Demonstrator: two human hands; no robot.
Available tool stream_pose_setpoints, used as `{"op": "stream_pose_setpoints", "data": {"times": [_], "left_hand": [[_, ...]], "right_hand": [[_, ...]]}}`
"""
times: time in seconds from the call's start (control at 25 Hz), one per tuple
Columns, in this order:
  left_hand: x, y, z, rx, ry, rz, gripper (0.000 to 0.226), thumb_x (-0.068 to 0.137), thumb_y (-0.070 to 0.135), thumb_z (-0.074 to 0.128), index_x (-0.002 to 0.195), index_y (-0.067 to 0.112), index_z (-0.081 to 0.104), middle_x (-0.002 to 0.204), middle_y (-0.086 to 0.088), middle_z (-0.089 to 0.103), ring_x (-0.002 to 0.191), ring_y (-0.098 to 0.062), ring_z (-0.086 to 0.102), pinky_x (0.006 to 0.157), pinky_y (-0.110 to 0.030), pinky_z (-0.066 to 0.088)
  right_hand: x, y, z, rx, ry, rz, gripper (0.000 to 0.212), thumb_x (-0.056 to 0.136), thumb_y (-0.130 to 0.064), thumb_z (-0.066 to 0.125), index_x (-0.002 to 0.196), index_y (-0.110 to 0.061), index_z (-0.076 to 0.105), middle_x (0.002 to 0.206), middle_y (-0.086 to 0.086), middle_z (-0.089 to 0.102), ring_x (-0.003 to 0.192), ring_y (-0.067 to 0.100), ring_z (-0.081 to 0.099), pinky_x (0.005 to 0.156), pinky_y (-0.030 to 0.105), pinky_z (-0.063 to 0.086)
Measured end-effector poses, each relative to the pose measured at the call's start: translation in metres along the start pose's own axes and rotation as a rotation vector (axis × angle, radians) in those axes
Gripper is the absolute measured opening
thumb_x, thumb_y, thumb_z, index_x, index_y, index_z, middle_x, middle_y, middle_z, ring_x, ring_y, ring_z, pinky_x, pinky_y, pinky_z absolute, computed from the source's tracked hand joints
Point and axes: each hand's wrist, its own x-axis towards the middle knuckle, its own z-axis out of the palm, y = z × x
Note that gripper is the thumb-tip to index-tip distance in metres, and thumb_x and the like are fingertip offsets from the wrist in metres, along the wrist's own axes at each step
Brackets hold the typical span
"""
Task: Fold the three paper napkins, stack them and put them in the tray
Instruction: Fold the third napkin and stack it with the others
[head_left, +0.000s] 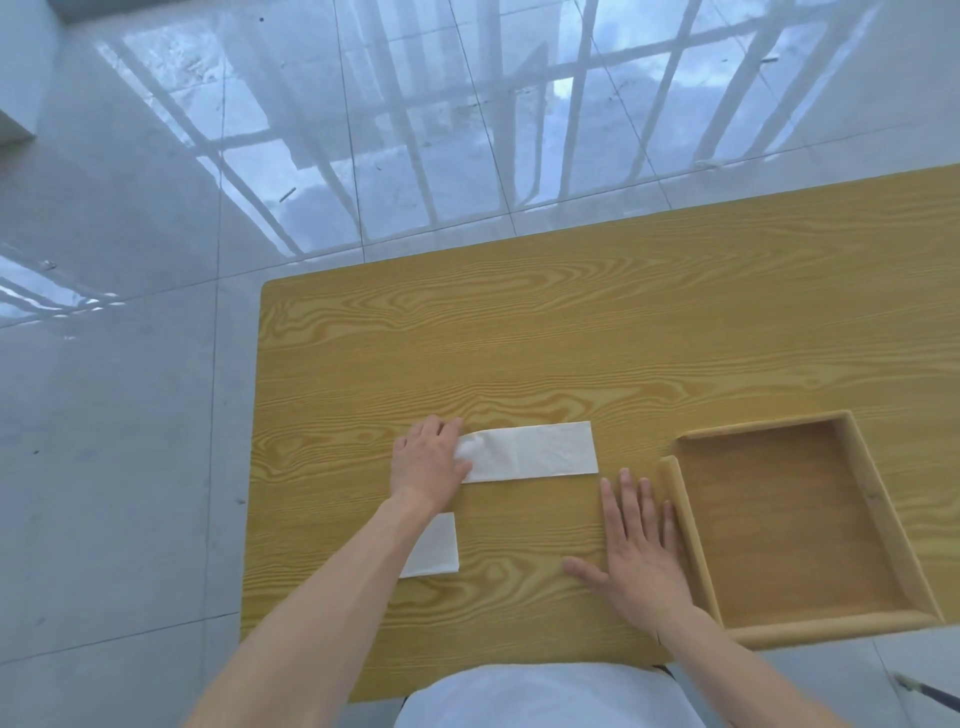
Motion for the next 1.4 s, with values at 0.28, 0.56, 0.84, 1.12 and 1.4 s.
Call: {"op": "stream_pose_setpoints", "data": {"times": [0.28, 0.56, 0.84, 1.12, 1.4], "left_hand": [[0.005, 0.013, -0.01, -0.022, -0.082, -0.159, 0.035, 0.082, 0.027, 0.063, 0.116, 0.023, 0.057, 0.119, -0.002, 0.05, 0.115, -0.025, 0.042, 0.093, -0.036, 0.037], [-0.006, 0.002, -0.018, -0.327, -0.112, -0.209, 0.023, 0.086, 0.02, 0.055, 0.109, 0.018, 0.055, 0.102, -0.003, 0.057, 0.093, -0.025, 0.056, 0.077, -0.04, 0.045], [-0.019, -0.003, -0.04, -0.809, -0.067, -0.306, 0.01, 0.086, 0.021, 0.067, 0.093, 0.026, 0.061, 0.089, 0.003, 0.067, 0.07, -0.011, 0.061, 0.059, -0.025, 0.045], [-0.016, 0.035, -0.042, -0.879, -0.101, -0.252, 0.014, 0.085, 0.025, 0.068, 0.097, 0.026, 0.06, 0.092, 0.001, 0.069, 0.065, -0.01, 0.063, 0.051, -0.026, 0.048], [-0.003, 0.075, -0.026, -0.917, -0.146, -0.236, 0.015, 0.084, 0.022, 0.065, 0.095, 0.027, 0.056, 0.081, 0.006, 0.063, 0.053, 0.0, 0.062, 0.045, -0.023, 0.047]], "right_hand": [[0.003, -0.01, -0.015, 0.058, -0.168, 0.027, 0.142, 0.052, -0.098, 0.034, 0.132, -0.016, -0.05, 0.139, 0.008, -0.059, 0.126, 0.031, -0.055, 0.11, 0.06, -0.024], [0.004, -0.014, -0.022, 0.057, -0.253, 0.043, 0.155, 0.036, -0.099, 0.041, 0.129, -0.016, -0.052, 0.136, 0.01, -0.06, 0.124, 0.034, -0.056, 0.106, 0.062, -0.028], [0.001, -0.019, -0.032, 0.073, -0.274, 0.063, 0.158, 0.038, -0.095, 0.052, 0.129, -0.018, -0.052, 0.135, 0.01, -0.062, 0.122, 0.035, -0.058, 0.103, 0.062, -0.03], [0.005, -0.031, -0.045, 0.097, -0.348, 0.084, 0.163, 0.042, -0.084, 0.07, 0.124, -0.021, -0.056, 0.128, 0.013, -0.066, 0.118, 0.04, -0.058, 0.1, 0.066, -0.029], [0.01, -0.031, -0.044, 0.114, -0.383, 0.103, 0.164, 0.038, -0.083, 0.072, 0.123, -0.025, -0.056, 0.128, 0.012, -0.066, 0.114, 0.04, -0.062, 0.094, 0.066, -0.035]]}}
